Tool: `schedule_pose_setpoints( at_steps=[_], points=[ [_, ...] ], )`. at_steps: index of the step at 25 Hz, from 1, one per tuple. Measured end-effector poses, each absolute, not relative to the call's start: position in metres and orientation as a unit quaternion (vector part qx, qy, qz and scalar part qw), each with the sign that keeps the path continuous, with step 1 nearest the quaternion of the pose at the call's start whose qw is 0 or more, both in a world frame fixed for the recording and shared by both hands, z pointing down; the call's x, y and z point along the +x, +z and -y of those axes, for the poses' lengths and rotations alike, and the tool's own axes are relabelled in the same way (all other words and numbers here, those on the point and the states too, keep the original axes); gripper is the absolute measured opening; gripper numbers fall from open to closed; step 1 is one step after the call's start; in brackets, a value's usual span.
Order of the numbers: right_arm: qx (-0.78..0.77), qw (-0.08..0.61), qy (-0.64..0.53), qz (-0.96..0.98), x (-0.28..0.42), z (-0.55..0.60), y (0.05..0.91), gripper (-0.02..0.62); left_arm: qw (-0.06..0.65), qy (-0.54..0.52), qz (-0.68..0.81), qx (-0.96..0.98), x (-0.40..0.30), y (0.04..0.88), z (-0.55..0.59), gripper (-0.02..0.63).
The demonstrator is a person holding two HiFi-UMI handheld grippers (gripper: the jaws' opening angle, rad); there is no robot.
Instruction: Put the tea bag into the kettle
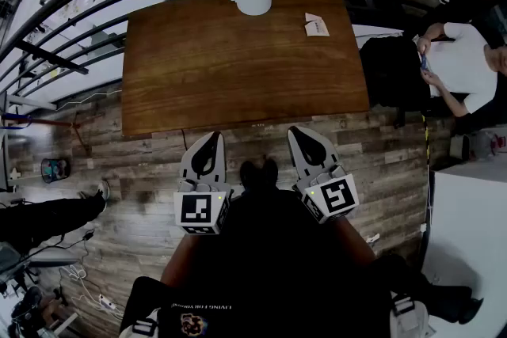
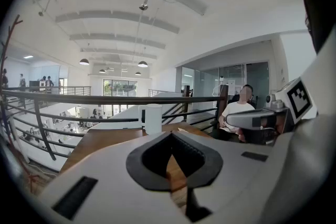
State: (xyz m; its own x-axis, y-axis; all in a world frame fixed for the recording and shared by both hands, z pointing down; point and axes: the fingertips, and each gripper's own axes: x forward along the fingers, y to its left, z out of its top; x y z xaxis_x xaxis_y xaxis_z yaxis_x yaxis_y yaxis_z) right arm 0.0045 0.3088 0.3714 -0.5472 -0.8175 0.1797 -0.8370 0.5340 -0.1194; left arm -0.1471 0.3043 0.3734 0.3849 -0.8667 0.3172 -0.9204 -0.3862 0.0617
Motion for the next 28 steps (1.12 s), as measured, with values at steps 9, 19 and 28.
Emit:
schedule_pose_setpoints(
  at_steps=[9, 19, 28],
  points=[
    [0.472, 0.052, 0.095, 0.875, 0.001, -0.306, 0.373, 0.015, 0.112, 0.113, 0.538, 0.828, -0.148, 0.375, -0.303, 0.005],
    [0.467, 0.031, 0.110, 0.877, -0.003, -0.304, 0.369, 0.017, 0.115, 0.111, 0.537, 0.828, -0.153, 0.375, -0.302, 0.005],
    [0.478, 0.037, 0.112, 0.871, -0.011, -0.301, 0.370, 0.017, 0.119, 0.116, 0.530, 0.832, -0.163, 0.377, -0.298, 0.005]
  ],
)
